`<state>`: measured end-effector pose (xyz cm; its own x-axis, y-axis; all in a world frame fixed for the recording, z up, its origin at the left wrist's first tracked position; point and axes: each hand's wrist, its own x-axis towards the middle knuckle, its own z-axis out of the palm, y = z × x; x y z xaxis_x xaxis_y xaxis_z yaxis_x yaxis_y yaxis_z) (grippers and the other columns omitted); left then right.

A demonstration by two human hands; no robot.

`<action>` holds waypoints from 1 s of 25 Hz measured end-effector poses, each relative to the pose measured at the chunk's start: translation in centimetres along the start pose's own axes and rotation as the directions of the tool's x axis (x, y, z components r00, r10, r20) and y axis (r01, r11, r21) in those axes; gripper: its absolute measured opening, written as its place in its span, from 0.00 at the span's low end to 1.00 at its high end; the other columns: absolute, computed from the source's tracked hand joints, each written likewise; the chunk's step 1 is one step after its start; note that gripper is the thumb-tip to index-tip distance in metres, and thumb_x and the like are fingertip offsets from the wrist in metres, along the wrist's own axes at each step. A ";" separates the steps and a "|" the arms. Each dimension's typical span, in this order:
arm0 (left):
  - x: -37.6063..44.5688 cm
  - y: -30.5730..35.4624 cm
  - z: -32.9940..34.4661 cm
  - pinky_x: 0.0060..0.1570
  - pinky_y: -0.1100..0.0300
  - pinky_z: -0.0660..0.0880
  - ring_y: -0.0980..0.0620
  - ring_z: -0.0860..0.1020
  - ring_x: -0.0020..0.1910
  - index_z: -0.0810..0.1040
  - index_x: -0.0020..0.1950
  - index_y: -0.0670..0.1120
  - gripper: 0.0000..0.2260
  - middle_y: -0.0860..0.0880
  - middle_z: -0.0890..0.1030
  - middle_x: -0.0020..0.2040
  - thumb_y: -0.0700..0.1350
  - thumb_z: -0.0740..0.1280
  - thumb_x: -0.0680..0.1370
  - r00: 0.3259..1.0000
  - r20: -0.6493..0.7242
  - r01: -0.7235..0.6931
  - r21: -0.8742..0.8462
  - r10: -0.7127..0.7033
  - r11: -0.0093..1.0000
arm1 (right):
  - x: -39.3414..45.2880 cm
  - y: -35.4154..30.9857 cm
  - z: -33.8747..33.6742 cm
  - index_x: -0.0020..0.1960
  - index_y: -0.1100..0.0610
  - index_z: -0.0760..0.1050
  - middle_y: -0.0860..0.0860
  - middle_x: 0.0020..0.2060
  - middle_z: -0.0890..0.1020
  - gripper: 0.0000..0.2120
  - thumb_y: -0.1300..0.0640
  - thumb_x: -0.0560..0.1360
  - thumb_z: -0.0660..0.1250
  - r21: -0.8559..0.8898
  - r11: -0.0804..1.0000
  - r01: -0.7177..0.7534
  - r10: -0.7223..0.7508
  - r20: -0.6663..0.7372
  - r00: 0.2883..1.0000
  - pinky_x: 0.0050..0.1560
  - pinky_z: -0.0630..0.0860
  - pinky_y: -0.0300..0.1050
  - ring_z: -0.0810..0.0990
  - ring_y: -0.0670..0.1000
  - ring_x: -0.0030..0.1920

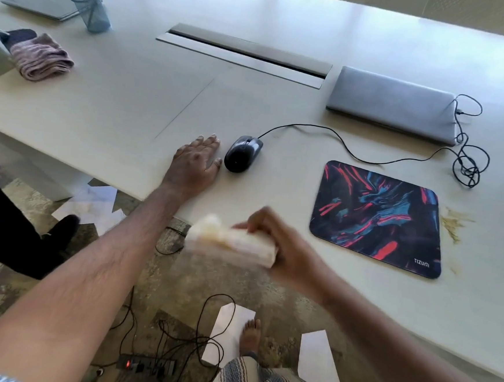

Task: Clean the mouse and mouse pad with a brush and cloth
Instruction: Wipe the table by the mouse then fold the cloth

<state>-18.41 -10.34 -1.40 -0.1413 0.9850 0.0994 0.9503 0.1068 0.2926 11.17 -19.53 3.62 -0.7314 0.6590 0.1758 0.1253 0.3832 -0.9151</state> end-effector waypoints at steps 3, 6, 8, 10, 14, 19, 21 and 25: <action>0.0 -0.1 0.1 0.78 0.51 0.57 0.49 0.62 0.81 0.67 0.80 0.47 0.28 0.51 0.65 0.81 0.55 0.57 0.81 1.000 0.010 0.001 -0.003 0.000 1.000 | 3.7 1.2 -5.7 0.58 0.58 0.70 0.52 0.59 0.84 0.24 0.79 0.69 0.66 -0.141 0.990 -0.004 -0.032 -0.254 0.967 0.50 0.77 0.37 0.83 0.44 0.55; 0.0 0.0 0.2 0.78 0.52 0.56 0.50 0.61 0.81 0.67 0.80 0.48 0.25 0.52 0.65 0.81 0.52 0.61 0.83 1.000 -0.013 0.003 0.006 -0.003 1.000 | 8.1 4.2 -11.7 0.58 0.56 0.70 0.55 0.53 0.85 0.22 0.74 0.70 0.64 -0.373 0.908 -0.191 -0.011 -0.476 0.880 0.38 0.73 0.50 0.83 0.60 0.47; 0.0 0.0 0.2 0.78 0.52 0.56 0.51 0.61 0.81 0.67 0.80 0.48 0.25 0.52 0.65 0.81 0.52 0.60 0.83 1.000 -0.013 0.004 0.011 -0.004 1.000 | 10.5 6.2 -14.5 0.60 0.57 0.68 0.59 0.52 0.83 0.17 0.70 0.74 0.63 -0.434 0.842 -0.320 0.027 -0.559 0.829 0.38 0.64 0.46 0.81 0.63 0.45; 0.1 0.0 0.2 0.78 0.52 0.56 0.51 0.61 0.81 0.67 0.80 0.48 0.27 0.52 0.65 0.81 0.54 0.58 0.82 1.000 -0.007 0.005 0.013 -0.005 1.000 | 12.2 7.5 -16.0 0.63 0.62 0.68 0.63 0.54 0.82 0.15 0.68 0.77 0.62 -0.446 0.798 -0.406 0.095 -0.571 0.815 0.41 0.63 0.45 0.80 0.64 0.48; 0.0 0.0 0.2 0.78 0.52 0.57 0.50 0.62 0.80 0.68 0.80 0.48 0.29 0.52 0.66 0.80 0.56 0.56 0.80 1.000 -0.015 0.002 0.002 -0.002 1.000 | 13.0 9.3 -15.3 0.65 0.62 0.68 0.66 0.53 0.82 0.17 0.67 0.77 0.65 -0.523 0.764 -0.379 0.145 -0.432 0.890 0.43 0.68 0.47 0.81 0.65 0.47; 0.1 -0.1 0.2 0.78 0.51 0.57 0.50 0.62 0.81 0.68 0.80 0.48 0.28 0.52 0.66 0.81 0.55 0.56 0.81 1.000 -0.010 0.001 0.010 -0.001 1.000 | 13.4 9.5 -13.2 0.61 0.56 0.67 0.62 0.49 0.83 0.19 0.71 0.74 0.64 -0.571 0.791 -0.219 0.100 -0.233 0.967 0.42 0.75 0.52 0.81 0.64 0.45; 0.1 -0.2 0.2 0.78 0.51 0.58 0.50 0.62 0.80 0.68 0.80 0.48 0.27 0.52 0.66 0.81 0.55 0.58 0.82 1.000 -0.009 -0.002 0.014 0.002 1.000 | 13.0 8.9 -12.9 0.60 0.55 0.67 0.60 0.49 0.84 0.20 0.70 0.73 0.66 -0.556 0.805 -0.208 0.130 -0.177 0.976 0.43 0.76 0.52 0.80 0.62 0.44; 0.2 -0.1 0.2 0.77 0.51 0.57 0.49 0.62 0.80 0.68 0.80 0.47 0.25 0.51 0.66 0.81 0.51 0.61 0.83 1.000 -0.021 -0.007 0.011 0.007 1.000 | 10.3 7.7 -11.9 0.60 0.57 0.69 0.57 0.48 0.85 0.19 0.68 0.74 0.73 -0.508 0.846 -0.160 0.115 -0.119 0.986 0.42 0.76 0.49 0.80 0.57 0.41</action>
<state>-18.48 -10.14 -1.64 -0.1404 0.9826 0.1216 0.9542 0.1015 0.2813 12.56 -2.10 2.64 -0.6270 0.7711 0.1111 0.5638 0.5476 -0.6183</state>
